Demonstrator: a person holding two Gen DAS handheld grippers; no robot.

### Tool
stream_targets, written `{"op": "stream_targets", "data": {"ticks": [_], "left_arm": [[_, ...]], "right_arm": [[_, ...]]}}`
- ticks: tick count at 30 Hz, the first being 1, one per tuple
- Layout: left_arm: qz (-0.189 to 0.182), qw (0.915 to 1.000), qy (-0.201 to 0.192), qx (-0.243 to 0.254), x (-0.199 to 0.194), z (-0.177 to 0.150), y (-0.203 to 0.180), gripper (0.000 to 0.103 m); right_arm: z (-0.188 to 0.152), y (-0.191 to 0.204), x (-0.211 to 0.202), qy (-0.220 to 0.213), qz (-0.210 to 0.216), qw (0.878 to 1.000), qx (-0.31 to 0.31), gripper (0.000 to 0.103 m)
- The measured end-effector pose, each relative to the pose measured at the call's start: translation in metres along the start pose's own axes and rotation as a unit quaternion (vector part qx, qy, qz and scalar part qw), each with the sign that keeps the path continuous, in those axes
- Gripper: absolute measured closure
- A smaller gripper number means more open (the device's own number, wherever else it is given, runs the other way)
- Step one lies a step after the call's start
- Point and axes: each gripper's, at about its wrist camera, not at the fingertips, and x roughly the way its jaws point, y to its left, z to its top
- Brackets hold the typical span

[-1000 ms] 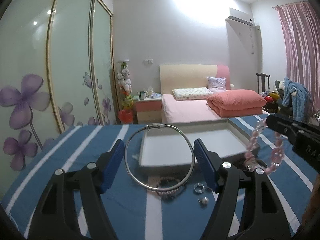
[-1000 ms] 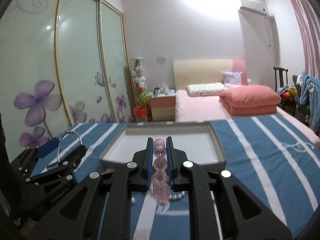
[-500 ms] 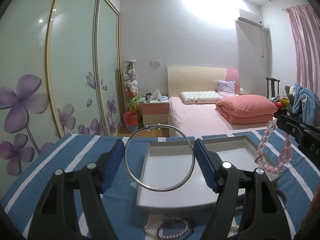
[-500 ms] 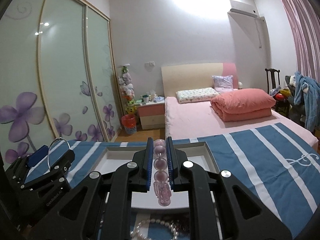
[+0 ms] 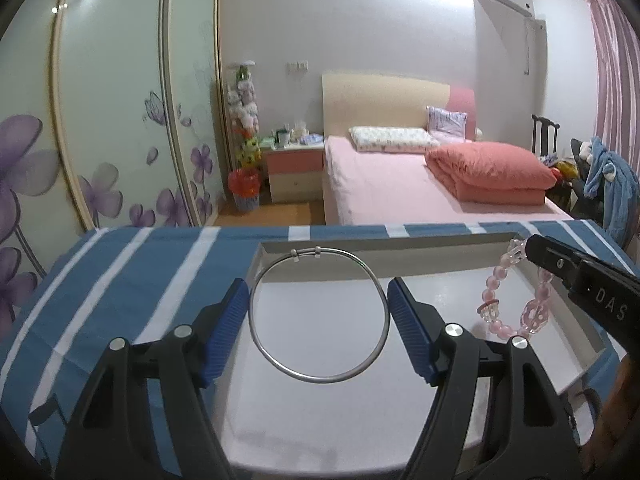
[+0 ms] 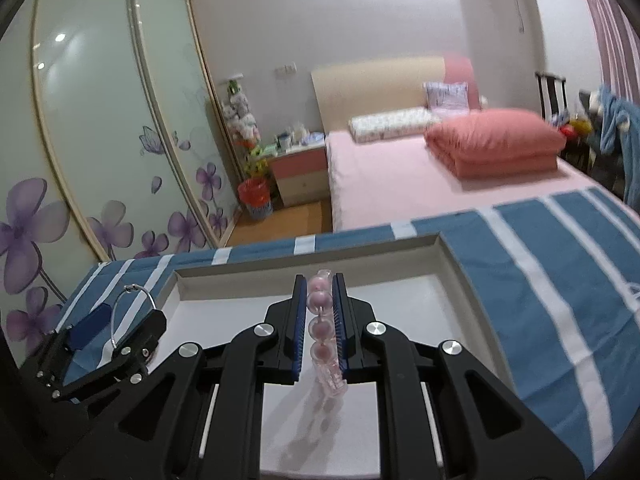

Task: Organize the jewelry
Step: 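Carry both pieces over the grey tray and open both grippers to drop them, then grasp the black bead bracelet with the left gripper while the right gripper moves to the silver cuff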

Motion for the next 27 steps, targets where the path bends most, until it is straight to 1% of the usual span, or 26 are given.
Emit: {"op": "stream_targets", "data": {"ticks": [3,6,9,11,14,19,21,25,27], "left_arm": [[-0.006,0.9998,0.020,-0.004,0.013,-0.001,-0.001,0.033],[-0.013,0.9990,0.040,-0.013,0.024,-0.003,0.001,0.032],[-0.020,0.9983,0.048,-0.024,0.030,-0.002,0.005,0.031],[-0.016,0.9985,0.045,-0.028,0.026,0.000,0.008,0.030],[-0.009,0.9988,0.034,-0.035,0.016,0.003,0.016,0.030],[0.000,0.9989,0.013,-0.044,-0.014,0.004,0.033,0.030],[0.002,0.9991,0.008,-0.042,-0.027,0.001,0.039,0.028],[0.001,0.9992,0.003,-0.041,-0.060,-0.016,0.055,0.026],[-0.001,0.9992,0.006,-0.040,-0.075,-0.027,0.061,0.024]], "right_arm": [[0.001,-0.005,0.011,0.022,0.005,1.000,0.016,0.089],[-0.001,-0.007,0.009,0.031,0.006,0.999,0.026,0.087],[0.000,-0.009,0.001,0.024,0.001,0.999,0.027,0.069],[0.001,-0.011,-0.004,0.019,0.000,0.999,0.032,0.068],[0.006,-0.018,-0.013,0.013,0.000,0.999,0.035,0.068],[0.005,-0.021,-0.036,0.005,-0.001,0.999,0.033,0.068],[0.003,-0.023,-0.046,0.004,-0.002,1.000,0.029,0.068],[-0.004,-0.033,-0.064,0.008,-0.008,1.000,0.022,0.068],[-0.013,-0.041,-0.071,0.019,-0.016,1.000,0.018,0.068]]}}
